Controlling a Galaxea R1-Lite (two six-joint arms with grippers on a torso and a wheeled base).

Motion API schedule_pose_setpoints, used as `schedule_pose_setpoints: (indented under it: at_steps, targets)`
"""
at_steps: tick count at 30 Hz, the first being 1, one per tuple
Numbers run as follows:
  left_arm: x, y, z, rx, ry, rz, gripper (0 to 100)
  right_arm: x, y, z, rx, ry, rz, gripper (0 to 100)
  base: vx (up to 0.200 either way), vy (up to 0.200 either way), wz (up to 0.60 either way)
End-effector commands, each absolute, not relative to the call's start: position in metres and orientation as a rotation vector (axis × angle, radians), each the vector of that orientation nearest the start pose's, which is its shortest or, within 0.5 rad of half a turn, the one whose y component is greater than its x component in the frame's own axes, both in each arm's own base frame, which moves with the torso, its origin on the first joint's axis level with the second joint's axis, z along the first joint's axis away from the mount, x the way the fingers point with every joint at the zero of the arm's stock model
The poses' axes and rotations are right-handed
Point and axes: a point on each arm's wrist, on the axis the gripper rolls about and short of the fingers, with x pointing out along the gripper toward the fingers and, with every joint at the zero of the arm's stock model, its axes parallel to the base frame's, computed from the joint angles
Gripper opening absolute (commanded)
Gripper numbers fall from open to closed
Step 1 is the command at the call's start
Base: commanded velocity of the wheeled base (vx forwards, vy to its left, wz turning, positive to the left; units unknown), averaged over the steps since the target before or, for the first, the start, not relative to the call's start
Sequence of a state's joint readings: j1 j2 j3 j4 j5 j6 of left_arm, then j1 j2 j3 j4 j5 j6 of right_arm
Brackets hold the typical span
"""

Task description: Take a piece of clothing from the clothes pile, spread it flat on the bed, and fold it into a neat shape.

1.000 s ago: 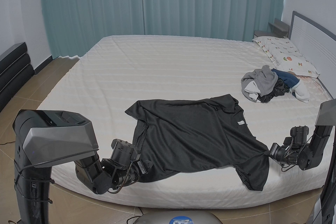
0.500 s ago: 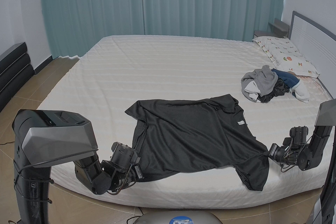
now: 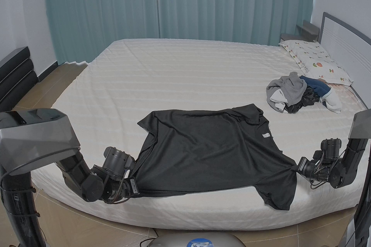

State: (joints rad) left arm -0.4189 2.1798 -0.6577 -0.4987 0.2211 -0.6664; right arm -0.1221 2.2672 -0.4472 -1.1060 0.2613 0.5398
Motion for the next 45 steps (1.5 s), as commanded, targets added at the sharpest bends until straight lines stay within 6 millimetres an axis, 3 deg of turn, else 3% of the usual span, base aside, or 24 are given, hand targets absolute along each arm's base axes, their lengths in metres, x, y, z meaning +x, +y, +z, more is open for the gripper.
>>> schedule_pose_setpoints:
  at_steps: [1, 8, 17, 21, 22, 27, 35, 39, 45]
  targets:
    - [0.285, -0.107, 0.005, -0.282, 0.961, 0.165, 0, 0.294, -0.025, -0.016, 0.643, 0.714, -0.037, 0, 0.000, 0.000, 0.00]
    - [0.282, -0.104, -0.002, -0.244, 1.025, 0.187, 0, 0.294, -0.025, -0.019, 0.640, 0.725, -0.041, 0, 0.000, 0.000, 0.00]
    - [0.291, -0.106, -0.032, -0.228, 1.084, 0.212, 0, 0.296, -0.024, -0.033, 0.640, 0.761, -0.049, 0, 0.000, 0.000, 0.00]
    - [0.295, -0.107, -0.032, -0.246, 1.064, 0.201, 0, 0.296, -0.022, -0.035, 0.639, 0.770, -0.040, 0, 0.000, 0.000, 0.00]
    - [0.296, -0.107, -0.031, -0.251, 1.053, 0.197, 0, 0.297, -0.022, -0.036, 0.641, 0.772, -0.041, 100, 0.000, 0.000, 0.00]
    - [0.296, -0.108, -0.033, -0.259, 1.038, 0.190, 0, 0.295, -0.022, -0.032, 0.633, 0.729, -0.028, 100, 0.000, 0.000, 0.00]
    - [0.298, -0.109, -0.031, -0.300, 1.045, 0.171, 0, 0.268, -0.025, -0.025, 0.561, 0.776, 0.075, 100, 0.000, 0.000, 0.00]
    - [0.297, -0.109, -0.030, -0.300, 1.045, 0.171, 0, 0.250, -0.020, -0.032, 0.505, 0.848, 0.148, 100, 0.000, 0.000, 0.00]
    - [0.297, -0.108, -0.030, -0.300, 1.045, 0.171, 0, 0.246, -0.014, -0.041, 0.472, 0.894, 0.175, 100, 0.000, 0.000, 0.00]
